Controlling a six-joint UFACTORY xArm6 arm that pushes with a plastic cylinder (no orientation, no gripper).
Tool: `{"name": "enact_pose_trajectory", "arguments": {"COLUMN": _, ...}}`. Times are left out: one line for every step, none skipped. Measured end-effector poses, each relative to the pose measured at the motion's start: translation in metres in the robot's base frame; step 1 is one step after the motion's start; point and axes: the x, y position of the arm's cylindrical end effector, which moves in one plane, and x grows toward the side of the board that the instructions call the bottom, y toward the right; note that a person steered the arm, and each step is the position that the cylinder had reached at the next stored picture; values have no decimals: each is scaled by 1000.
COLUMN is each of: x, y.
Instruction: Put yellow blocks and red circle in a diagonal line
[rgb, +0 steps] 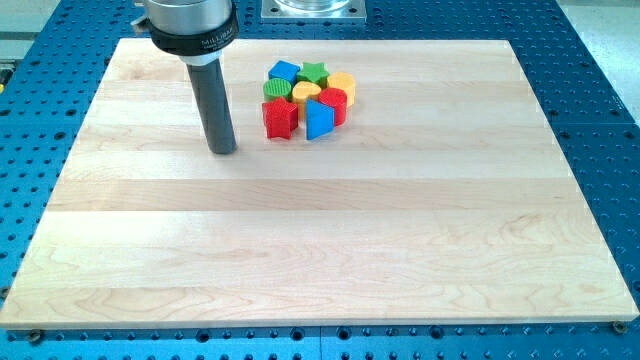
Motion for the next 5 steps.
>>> {"name": "enact_pose_trajectory", "arguments": {"x": 0, "y": 0}}
{"name": "enact_pose_trajectory", "arguments": {"x": 1, "y": -4}}
{"name": "enact_pose_trajectory", "arguments": {"x": 11, "y": -3}}
{"name": "enact_pose_trajectory", "arguments": {"x": 51, "y": 28}}
{"name": "enact_pose_trajectory", "arguments": {"x": 43, "y": 99}}
